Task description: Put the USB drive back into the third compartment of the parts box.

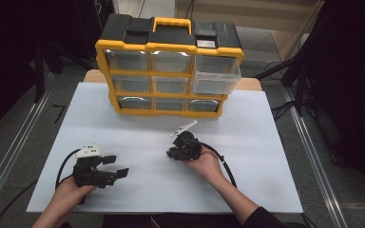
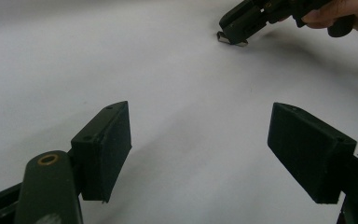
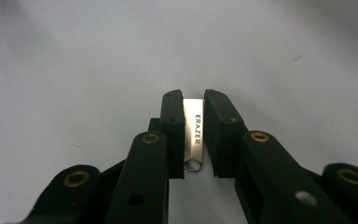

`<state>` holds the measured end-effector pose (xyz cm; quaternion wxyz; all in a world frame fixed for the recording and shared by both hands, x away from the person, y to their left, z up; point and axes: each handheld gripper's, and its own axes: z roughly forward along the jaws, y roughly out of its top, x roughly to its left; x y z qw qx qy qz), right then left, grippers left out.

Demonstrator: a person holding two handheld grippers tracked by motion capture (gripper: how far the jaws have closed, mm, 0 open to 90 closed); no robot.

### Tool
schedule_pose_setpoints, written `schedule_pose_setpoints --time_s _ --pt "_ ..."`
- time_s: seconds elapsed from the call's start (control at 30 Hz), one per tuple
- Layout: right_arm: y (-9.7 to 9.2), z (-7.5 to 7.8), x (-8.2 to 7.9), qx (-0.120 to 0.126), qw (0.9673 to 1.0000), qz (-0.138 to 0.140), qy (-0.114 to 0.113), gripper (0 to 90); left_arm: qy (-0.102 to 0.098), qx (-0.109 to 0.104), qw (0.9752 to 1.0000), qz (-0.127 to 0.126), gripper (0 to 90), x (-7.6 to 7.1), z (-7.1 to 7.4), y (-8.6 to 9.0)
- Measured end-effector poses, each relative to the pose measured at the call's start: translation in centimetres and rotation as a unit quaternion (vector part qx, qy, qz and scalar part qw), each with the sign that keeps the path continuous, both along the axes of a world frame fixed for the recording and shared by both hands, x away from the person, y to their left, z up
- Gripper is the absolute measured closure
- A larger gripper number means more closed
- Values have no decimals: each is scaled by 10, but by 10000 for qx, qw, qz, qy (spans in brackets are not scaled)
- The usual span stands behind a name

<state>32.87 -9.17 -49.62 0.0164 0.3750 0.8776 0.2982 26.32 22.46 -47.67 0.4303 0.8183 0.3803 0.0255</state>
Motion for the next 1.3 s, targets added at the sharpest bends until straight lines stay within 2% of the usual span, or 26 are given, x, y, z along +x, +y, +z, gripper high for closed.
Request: schedule_pose_setpoints --time_s 0.07,0.27,0.33,0.63,0.7,0.97,1.07,1.17,1.27,1.3 --pt "0 1 0 -25 10000 -16 38 761 2 -1 10000 -4 229 0 0 0" --pt "-8 10 5 130 9998 85 79 762 7 1 10000 -1 229 0 0 0" --pt "-9 13 4 233 9996 30 128 762 6 3 10000 -3 229 0 0 0" --pt "-16 23 7 360 9990 163 193 762 14 1 10000 -1 229 0 0 0" --pt "-19 26 8 313 9990 290 147 762 15 -3 10000 -1 229 0 0 0" --pt "-22 34 7 298 9970 676 225 762 18 -6 10000 13 229 0 0 0" --pt "-23 39 8 282 9953 887 275 762 16 -18 10000 20 229 0 0 1" --pt "-26 44 10 230 9927 1167 182 762 19 -25 10000 15 229 0 0 1" --pt "-28 48 11 194 9913 1282 230 762 27 -44 10000 9 229 0 0 1" --pt "-31 53 13 200 9892 1433 224 762 25 -42 10000 8 229 0 0 1"
